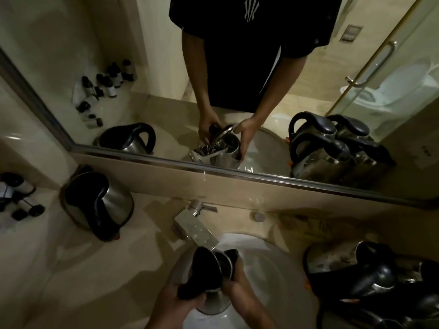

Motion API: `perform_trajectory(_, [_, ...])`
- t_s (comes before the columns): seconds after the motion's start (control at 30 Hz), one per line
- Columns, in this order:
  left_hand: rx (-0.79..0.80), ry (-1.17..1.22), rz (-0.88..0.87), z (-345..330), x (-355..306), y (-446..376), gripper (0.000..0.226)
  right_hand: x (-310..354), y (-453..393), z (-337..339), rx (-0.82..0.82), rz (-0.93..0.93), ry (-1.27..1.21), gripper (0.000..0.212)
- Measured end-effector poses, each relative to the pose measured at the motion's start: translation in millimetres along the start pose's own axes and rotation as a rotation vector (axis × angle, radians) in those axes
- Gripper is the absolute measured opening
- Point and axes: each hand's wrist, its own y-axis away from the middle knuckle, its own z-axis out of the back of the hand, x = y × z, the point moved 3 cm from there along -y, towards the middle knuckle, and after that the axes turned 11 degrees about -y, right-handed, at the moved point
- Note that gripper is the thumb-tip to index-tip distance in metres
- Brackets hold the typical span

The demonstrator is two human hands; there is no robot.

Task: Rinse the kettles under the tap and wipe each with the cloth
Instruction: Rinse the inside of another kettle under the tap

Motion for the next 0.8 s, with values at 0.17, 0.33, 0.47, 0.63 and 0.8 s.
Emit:
perform_trajectory(0.17, [-0.212,-0.281,-0.250,6,5,-21,0.082,19,-21,-8,0.006,0.094,0.068,0.073])
perform_trajectory(0.33, [-0.366,-0.701,-0.425,-2,35,-38,0.066,-5,-45,-7,-0.020,0.017,0.284,0.127])
perform_trajectory(0.47, [-0.507,-0.714,-0.587,-2,53,-34,0.059,-13,-49,-8,-0.033,0.009,0.364,0.130])
perform_trajectory(0.63, [-0.565,-0.848,-0.652,-11,57,-43,0.057,-6,-64,2,0.011,0.100,0.439,0.118])
perform_trajectory(0.8, [-0.585,-0.819,-0.643,-10,44,-43,0.065,-7,-67,1,0.063,0.106,0.405,0.119])
